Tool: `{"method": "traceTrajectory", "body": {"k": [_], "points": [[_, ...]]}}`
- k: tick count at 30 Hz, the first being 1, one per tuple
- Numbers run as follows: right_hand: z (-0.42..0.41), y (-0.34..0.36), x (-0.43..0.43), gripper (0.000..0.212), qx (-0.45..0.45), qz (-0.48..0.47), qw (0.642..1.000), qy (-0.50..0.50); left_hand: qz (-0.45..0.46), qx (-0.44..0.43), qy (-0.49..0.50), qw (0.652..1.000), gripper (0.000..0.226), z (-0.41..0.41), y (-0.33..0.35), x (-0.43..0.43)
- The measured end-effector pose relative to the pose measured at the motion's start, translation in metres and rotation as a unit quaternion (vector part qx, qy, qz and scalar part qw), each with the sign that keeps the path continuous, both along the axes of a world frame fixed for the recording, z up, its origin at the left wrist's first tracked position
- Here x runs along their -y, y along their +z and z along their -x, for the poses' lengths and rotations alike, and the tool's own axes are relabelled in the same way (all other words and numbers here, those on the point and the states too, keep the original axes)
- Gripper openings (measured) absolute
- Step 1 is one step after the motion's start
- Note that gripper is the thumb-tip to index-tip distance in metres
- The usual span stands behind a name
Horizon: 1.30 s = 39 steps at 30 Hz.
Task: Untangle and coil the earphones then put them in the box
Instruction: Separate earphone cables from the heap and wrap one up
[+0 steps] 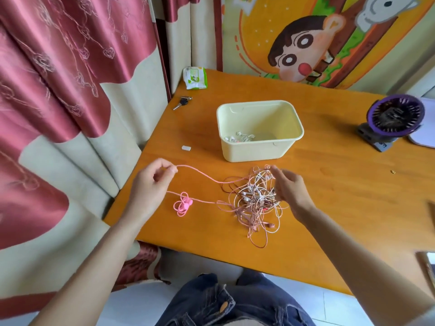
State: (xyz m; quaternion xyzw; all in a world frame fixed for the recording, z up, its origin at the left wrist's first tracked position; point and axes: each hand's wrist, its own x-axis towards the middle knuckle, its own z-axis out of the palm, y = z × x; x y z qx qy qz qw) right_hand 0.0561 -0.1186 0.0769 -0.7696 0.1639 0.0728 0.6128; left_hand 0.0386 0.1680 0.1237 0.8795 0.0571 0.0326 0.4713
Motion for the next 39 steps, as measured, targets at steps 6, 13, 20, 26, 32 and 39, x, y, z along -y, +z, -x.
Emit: {"method": "traceTrajectory", "body": {"k": [6,13,20,26,32,39], "points": [[0.010,0.043,-0.047,0.036,0.073,0.081,0.991,0.081,-0.247,0.033,0.010,0.969,0.016,-0.003,-0.025,0.003],[0.014,0.089,-0.078,0.029,0.070,-0.057,0.987,0.130,0.063,-0.006,-0.214,0.975,0.019,0.026,-0.020,0.074],[-0.002,0.111,-0.063,0.028,0.119,-0.163,0.975,0.095,0.000,-0.077,-0.271,0.960,0.008,0.037,-0.059,0.110],[-0.022,0.076,-0.031,0.026,0.089,-0.111,0.989,0.039,0.018,-0.128,-0.213,0.968,0.015,0.042,-0.077,0.107],[0.027,0.016,-0.022,0.014,0.004,0.125,0.972,0.197,0.171,-0.135,-0.055,0.974,0.015,0.035,-0.067,0.117],[0.057,-0.004,-0.014,0.003,0.061,0.122,0.948,0.286,0.180,-0.093,-0.050,0.978,0.018,0.036,-0.060,0.130]]}}
